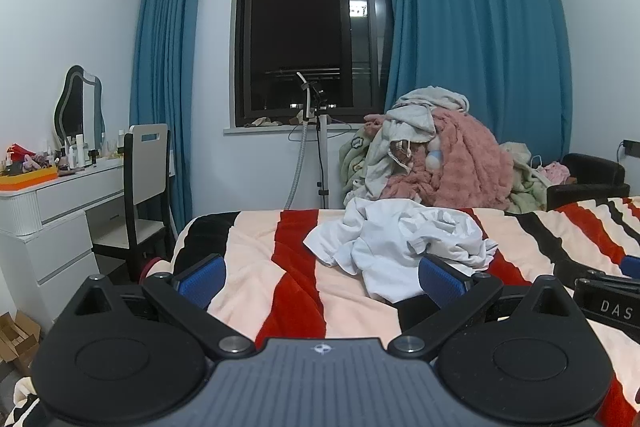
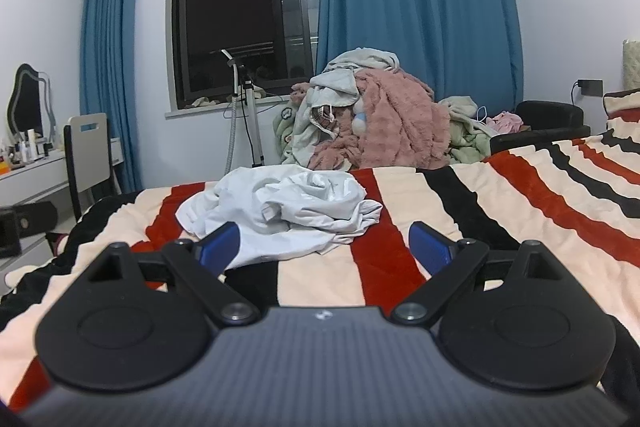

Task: Fold clothes
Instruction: 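Move both grippers toward the crumpled white T-shirt on the bed, then grasp the white T-shirt edge with the left gripper and lift it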

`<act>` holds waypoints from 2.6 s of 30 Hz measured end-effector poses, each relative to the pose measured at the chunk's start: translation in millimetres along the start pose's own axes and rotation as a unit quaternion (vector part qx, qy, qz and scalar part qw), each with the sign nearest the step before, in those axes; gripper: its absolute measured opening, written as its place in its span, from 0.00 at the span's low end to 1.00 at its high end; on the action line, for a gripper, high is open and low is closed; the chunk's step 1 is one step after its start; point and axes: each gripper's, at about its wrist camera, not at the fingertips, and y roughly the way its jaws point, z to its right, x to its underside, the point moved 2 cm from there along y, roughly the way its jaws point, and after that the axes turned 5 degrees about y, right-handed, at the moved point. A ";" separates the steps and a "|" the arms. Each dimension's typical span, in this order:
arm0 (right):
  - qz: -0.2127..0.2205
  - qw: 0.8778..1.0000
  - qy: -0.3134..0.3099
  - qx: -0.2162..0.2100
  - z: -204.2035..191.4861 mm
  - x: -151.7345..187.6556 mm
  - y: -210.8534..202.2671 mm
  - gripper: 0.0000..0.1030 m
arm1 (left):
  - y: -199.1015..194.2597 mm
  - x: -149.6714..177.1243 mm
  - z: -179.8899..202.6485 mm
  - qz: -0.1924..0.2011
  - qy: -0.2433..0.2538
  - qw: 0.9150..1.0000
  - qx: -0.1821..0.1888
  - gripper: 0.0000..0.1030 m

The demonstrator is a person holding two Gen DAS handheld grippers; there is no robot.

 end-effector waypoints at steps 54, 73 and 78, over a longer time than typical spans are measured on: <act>-0.021 0.998 0.037 0.038 32.5 -4.0 -9.1 0.90 | 17.0 19.4 23.1 -0.056 0.014 0.996 0.062 1.00; -0.027 0.993 0.089 0.069 61.1 -4.2 25.1 0.90 | 242.5 40.6 118.4 -0.145 0.079 0.978 0.128 0.93; -0.049 0.994 0.089 0.042 56.7 10.2 66.0 0.90 | 294.0 54.4 132.7 -0.160 0.092 0.976 0.119 0.89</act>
